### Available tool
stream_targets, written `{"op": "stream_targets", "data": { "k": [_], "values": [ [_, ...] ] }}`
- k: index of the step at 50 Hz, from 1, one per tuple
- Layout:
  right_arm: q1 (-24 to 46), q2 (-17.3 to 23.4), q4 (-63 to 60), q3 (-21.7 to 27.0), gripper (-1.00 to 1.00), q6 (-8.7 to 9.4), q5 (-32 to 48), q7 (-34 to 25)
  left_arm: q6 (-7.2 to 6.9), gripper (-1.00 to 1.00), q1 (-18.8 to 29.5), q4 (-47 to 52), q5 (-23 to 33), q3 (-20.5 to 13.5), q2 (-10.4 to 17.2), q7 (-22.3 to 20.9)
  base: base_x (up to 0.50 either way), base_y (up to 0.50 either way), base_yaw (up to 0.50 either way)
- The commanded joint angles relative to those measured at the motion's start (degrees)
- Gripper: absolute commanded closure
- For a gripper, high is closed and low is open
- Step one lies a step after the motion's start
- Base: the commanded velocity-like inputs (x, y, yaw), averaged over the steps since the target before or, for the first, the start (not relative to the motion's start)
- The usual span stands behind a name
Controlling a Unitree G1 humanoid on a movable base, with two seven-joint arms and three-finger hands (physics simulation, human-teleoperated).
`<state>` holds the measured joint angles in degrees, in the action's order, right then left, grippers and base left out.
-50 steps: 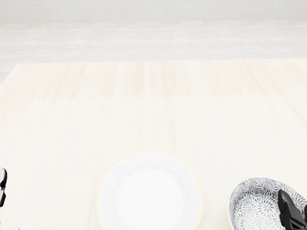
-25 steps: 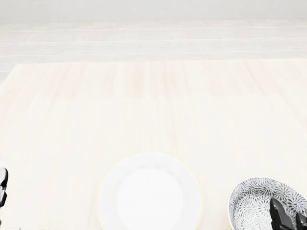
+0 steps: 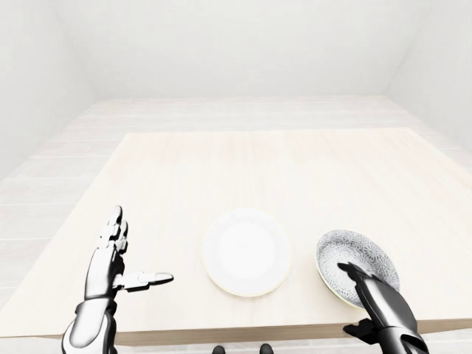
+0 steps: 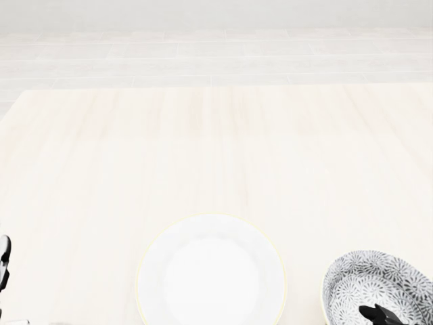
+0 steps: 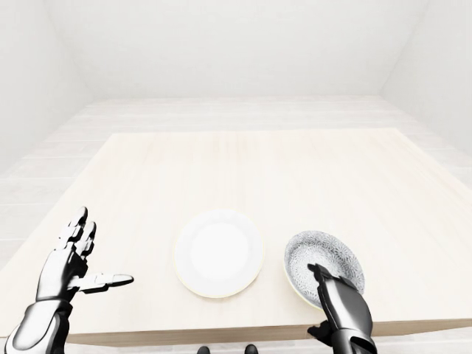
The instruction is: Put the bowl on the plate.
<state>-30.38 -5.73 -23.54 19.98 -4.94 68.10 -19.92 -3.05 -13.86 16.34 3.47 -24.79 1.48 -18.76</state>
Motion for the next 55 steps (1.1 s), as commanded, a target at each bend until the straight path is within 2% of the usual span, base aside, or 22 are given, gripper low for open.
{"op": "stream_targets", "data": {
  "k": [1, 4, 5, 6, 7, 19, 34, 46, 51, 55],
  "values": [
    [0.43, 0.32, 1.42, -2.45, -0.34, 0.63, 0.07, -0.19, -0.64, -1.0, 0.3, 0.51, -0.19, 0.03, 0.22, 0.03, 0.0, 0.0, 0.0],
    [0.72, 0.6, 1.07, -2.65, -0.2, 1.43, 0.13, -0.69, -1.37, -1.0, 0.41, 1.34, -0.43, -0.05, 0.21, -0.01, 0.0, 0.0, 0.0],
    [0.93, 0.67, 0.78, -2.61, -0.07, 1.82, 0.11, -0.8, -1.89, -1.0, 0.48, 1.78, -0.58, -0.11, 0.22, -0.03, 0.0, 0.0, 0.0],
    [0.93, 0.69, 0.76, -2.64, -0.07, 1.86, 0.1, -0.8, -1.93, -1.0, 0.48, 1.81, -0.57, -0.11, 0.22, -0.03, 0.0, 0.0, 0.0],
    [1.33, 0.68, 0.49, -2.79, 0.03, 2.31, 0.12, -1.19, -1.95, -1.0, 0.56, 2.14, -0.43, -0.02, 0.26, -0.01, 0.0, 0.0, 0.0],
    [1.88, 1.44, 0.25, -3.95, 0.32, 4.27, 0.22, -1.31, -1.95, -1.0, 0.79, 3.82, -0.71, 0.18, 0.01, 0.02, 0.0, 0.0, 0.0],
    [1.73, 2.16, -1.59, -4.95, 0.39, 5.37, 1.35, -0.97, -1.43, -1.0, 0.13, 2.09, -0.41, 0.22, -0.18, -0.12, 0.0, 0.0, 0.0],
    [2.94, 3.3, -7.14, -6.49, 0.38, 4.9, 6.39, -3.59, -0.46, -1.0, 0.28, 0.84, -0.35, 0.42, -0.16, -0.05, 0.0, 0.0, 0.0],
    [4.31, 3.63, -9.22, -6.76, 0.39, 4.87, 7.54, -5.1, -0.67, -1.0, 0.5, 0.9, -0.48, 0.51, -0.04, 0.14, 0.0, 0.0, 0.0],
    [5.32, 3.93, -10.3, -7.04, 0.36, 4.67, 8.3, -6.22, -0.26, -1.0, 0.34, 0.61, -0.53, 0.54, -0.02, 0.16, 0.0, 0.0, 0.0]
  ]
}}
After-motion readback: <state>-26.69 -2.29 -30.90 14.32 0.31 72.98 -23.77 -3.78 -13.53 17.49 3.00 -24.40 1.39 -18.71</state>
